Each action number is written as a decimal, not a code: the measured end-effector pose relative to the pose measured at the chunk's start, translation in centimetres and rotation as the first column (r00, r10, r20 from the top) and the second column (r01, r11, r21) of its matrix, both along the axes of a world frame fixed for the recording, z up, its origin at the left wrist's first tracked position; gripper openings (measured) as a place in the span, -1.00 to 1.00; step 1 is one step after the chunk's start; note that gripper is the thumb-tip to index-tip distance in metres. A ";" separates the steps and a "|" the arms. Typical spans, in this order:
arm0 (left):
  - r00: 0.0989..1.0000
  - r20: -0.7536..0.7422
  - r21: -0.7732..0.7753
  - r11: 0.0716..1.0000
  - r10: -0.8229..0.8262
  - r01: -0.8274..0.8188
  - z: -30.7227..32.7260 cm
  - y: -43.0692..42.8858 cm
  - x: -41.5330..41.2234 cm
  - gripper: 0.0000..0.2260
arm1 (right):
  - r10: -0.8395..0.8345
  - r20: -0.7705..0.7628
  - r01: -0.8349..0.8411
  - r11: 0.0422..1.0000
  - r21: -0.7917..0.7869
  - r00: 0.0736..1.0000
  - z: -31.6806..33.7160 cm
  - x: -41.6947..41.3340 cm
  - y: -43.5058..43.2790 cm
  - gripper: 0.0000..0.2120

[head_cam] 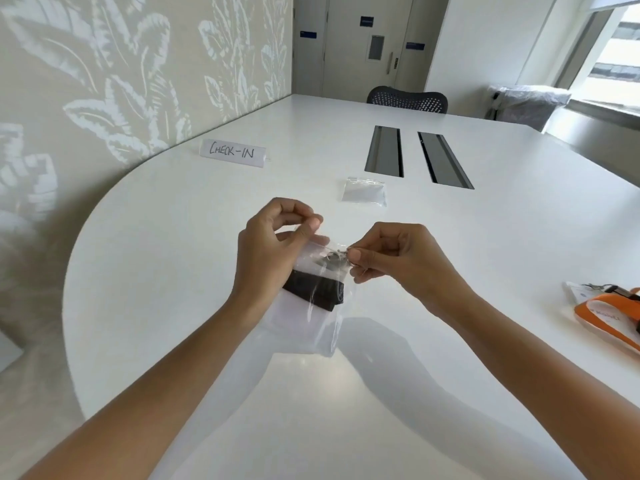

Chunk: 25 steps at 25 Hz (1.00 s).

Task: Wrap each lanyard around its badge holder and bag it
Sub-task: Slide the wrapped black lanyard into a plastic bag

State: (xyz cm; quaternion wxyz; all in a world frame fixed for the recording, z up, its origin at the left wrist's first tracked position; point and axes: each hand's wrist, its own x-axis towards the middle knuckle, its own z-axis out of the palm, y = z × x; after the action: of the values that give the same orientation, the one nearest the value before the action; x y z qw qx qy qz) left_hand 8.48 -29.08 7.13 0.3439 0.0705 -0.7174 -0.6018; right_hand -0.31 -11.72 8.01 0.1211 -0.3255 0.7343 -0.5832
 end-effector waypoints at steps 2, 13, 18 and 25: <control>0.998 -0.009 0.010 0.998 0.069 -0.069 0.2 -1.8 0.6 -0.92 | -0.004 -0.005 0.004 0.999 -0.034 1.000 0.4 -0.3 -1.7 -0.92; 0.751 0.586 -0.687 0.678 0.303 0.262 -6.7 -13.3 6.9 -0.55 | -0.093 0.184 0.127 0.976 -0.178 0.978 1.4 -3.5 -17.0 -0.94; 0.805 0.519 -0.809 0.468 0.288 0.354 -7.9 -15.1 7.7 -0.44 | 0.023 0.376 0.016 0.995 -0.101 0.926 -1.1 -2.9 -23.9 -0.95; 0.861 0.433 -0.827 0.497 0.268 0.262 -8.3 -15.1 8.1 -0.44 | -0.138 0.182 0.102 0.976 0.193 0.974 -4.4 -2.4 -26.8 -0.89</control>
State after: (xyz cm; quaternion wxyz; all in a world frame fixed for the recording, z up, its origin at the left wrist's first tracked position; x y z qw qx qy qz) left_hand 16.54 -44.22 -1.14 0.1305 0.0458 -0.9835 -0.1167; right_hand -2.69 -38.51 3.66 0.1857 -0.2095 0.7876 -0.5489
